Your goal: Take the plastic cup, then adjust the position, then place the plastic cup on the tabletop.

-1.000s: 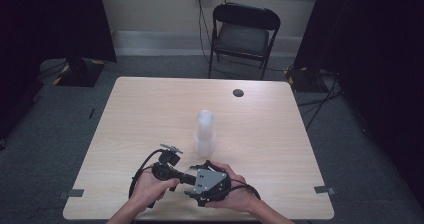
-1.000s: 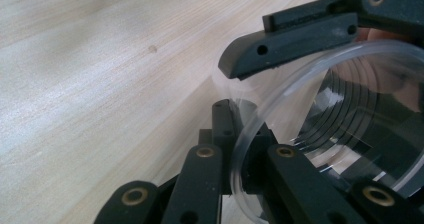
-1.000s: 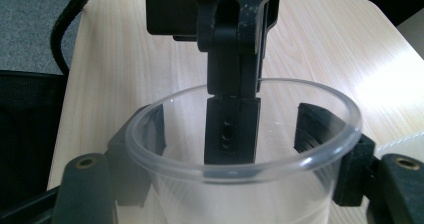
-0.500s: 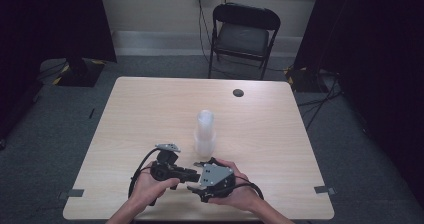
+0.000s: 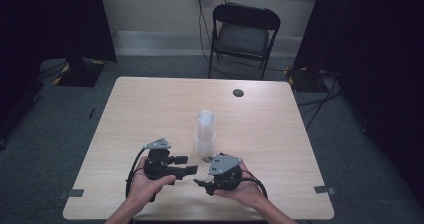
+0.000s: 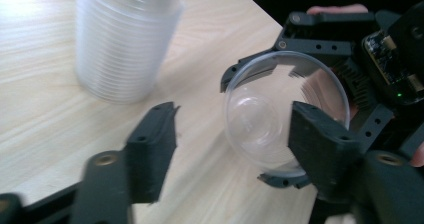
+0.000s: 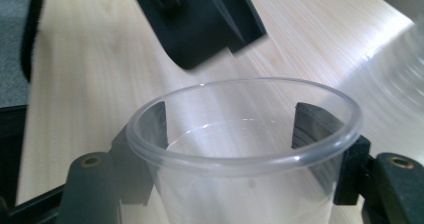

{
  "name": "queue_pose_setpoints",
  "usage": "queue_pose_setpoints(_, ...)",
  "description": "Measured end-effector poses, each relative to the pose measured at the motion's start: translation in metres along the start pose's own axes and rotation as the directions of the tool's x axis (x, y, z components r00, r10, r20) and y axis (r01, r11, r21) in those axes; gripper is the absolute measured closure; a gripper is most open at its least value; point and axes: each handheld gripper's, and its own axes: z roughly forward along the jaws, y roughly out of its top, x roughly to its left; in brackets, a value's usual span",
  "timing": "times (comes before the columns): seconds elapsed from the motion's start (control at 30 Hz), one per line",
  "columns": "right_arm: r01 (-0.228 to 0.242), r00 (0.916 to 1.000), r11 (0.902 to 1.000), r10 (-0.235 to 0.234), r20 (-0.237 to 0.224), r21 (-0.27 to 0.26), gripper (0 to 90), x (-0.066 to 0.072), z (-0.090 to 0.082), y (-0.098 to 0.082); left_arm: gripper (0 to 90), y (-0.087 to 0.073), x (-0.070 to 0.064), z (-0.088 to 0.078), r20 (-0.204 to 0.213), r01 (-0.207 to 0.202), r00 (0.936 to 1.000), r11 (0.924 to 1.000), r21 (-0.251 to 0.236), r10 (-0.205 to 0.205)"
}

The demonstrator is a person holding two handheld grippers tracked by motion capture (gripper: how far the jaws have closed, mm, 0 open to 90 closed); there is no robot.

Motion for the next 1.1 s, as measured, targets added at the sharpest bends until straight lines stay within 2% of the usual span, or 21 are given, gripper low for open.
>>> queue_pose_setpoints(0.13,-0.086,0.9963,0.9963,0.086,-0.001,-0.007,30.5,-0.011,-0.001,-0.006,31.8,-0.001,0.007,-0.005,-0.011,0.017,0.9998,0.9997,-0.018,-0.018)
queue_pose_setpoints(0.23,-0.126,0.992,0.992,0.126,0.007,-0.014,30.6,-0.018,-0.004,-0.01,30.7,-0.001,0.01,-0.009,-0.029,0.017,0.9994,0.999,-0.042,-0.019)
queue_pose_setpoints(0.33,-0.15,0.9882,0.9886,0.15,0.029,-0.017,30.7,-0.024,-0.008,-0.013,27.1,-0.002,0.012,-0.011,-0.06,0.01,0.9981,0.9981,-0.06,-0.013)
queue_pose_setpoints(0.47,-0.18,0.9824,0.9831,0.181,0.046,-0.033,30.9,-0.031,-0.012,-0.015,26.3,-0.002,0.014,-0.012,-0.087,-0.01,0.9962,0.9984,-0.055,0.005)
queue_pose_setpoints(0.7,-0.222,0.9723,0.9731,0.226,0.061,-0.062,30.9,-0.039,-0.019,-0.017,23.5,-0.005,0.016,-0.013,-0.142,-0.05,0.9889,0.9978,-0.043,0.044)
queue_pose_setpoints(0.73,-0.228,0.9703,0.9712,0.233,0.066,-0.067,30.9,-0.041,-0.02,-0.017,22.2,-0.005,0.017,-0.013,-0.152,-0.052,0.9873,0.998,-0.036,0.046)
queue_pose_setpoints(0.8,-0.239,0.967,0.9681,0.244,0.072,-0.075,30.9,-0.043,-0.023,-0.018,19.7,-0.008,0.019,-0.013,-0.159,-0.042,0.9867,0.9975,-0.057,0.033)
queue_pose_setpoints(1.0,-0.266,0.9572,0.9576,0.276,0.088,-0.111,30.9,-0.053,-0.031,-0.015,19.5,-0.013,0.024,-0.014,-0.207,-0.071,0.9767,0.9948,-0.074,0.054)
queue_pose_setpoints(1.1,-0.288,0.9477,0.9484,0.302,0.103,-0.133,30.9,-0.06,-0.036,-0.016,19.5,-0.016,0.026,-0.015,-0.23,-0.089,0.9709,0.9924,-0.085,0.067)
